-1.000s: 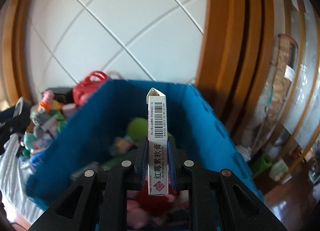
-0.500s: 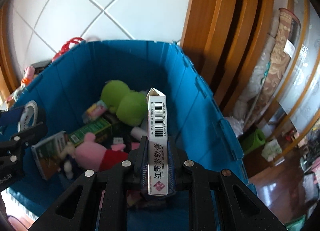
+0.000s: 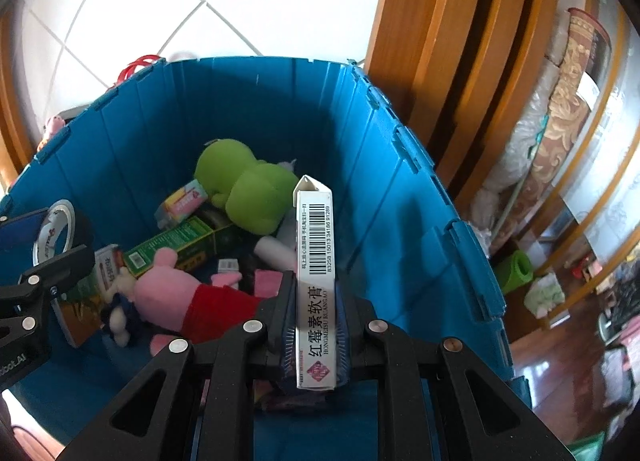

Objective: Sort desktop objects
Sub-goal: 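Carry the tape roll and medicine box over the blue bin and open both grippers, then withdraw both grippers from the bin back toward the pile, then grasp the green round lid with the left gripper while the right grasps the white-red ointment box, then carry the green lid and ointment box over the blue bin and open both grippers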

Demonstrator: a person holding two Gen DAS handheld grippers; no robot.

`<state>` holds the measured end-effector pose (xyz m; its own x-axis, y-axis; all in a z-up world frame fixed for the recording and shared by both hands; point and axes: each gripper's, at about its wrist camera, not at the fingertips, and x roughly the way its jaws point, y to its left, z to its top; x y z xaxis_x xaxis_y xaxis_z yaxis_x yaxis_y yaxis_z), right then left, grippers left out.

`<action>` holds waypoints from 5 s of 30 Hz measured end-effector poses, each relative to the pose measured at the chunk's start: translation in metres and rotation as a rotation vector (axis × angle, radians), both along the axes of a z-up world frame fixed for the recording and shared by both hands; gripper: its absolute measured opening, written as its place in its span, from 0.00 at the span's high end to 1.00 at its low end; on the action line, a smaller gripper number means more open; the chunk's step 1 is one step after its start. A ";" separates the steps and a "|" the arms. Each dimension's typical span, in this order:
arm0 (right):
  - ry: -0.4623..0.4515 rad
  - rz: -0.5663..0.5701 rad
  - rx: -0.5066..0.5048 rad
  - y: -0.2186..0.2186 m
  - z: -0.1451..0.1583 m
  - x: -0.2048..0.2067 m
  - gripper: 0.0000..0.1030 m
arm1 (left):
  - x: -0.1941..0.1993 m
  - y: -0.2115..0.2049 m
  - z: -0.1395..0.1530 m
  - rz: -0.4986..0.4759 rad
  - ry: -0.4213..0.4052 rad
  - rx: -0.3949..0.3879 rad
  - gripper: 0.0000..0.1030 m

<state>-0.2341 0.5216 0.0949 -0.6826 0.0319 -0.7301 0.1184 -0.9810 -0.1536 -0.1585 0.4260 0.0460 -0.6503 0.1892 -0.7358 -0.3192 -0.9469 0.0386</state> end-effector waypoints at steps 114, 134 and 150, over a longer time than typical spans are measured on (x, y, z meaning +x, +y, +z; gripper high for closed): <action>-0.334 -0.072 -0.148 -0.401 -0.237 -0.067 0.27 | -0.100 -0.579 -0.265 0.536 -0.213 -0.013 0.37; -0.316 0.028 -0.132 -0.403 -0.221 -0.047 0.75 | -0.058 -0.574 -0.219 0.512 -0.095 0.056 0.58; 0.051 0.213 -0.188 -0.413 -0.070 0.059 0.75 | 0.013 -0.523 -0.102 0.406 0.162 0.065 0.58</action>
<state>-0.1755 0.1087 0.0251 -0.6952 -0.2490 -0.6743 0.3219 -0.9466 0.0176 -0.1457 -0.0974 -0.0564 -0.7876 -0.0627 -0.6130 0.0844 -0.9964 -0.0064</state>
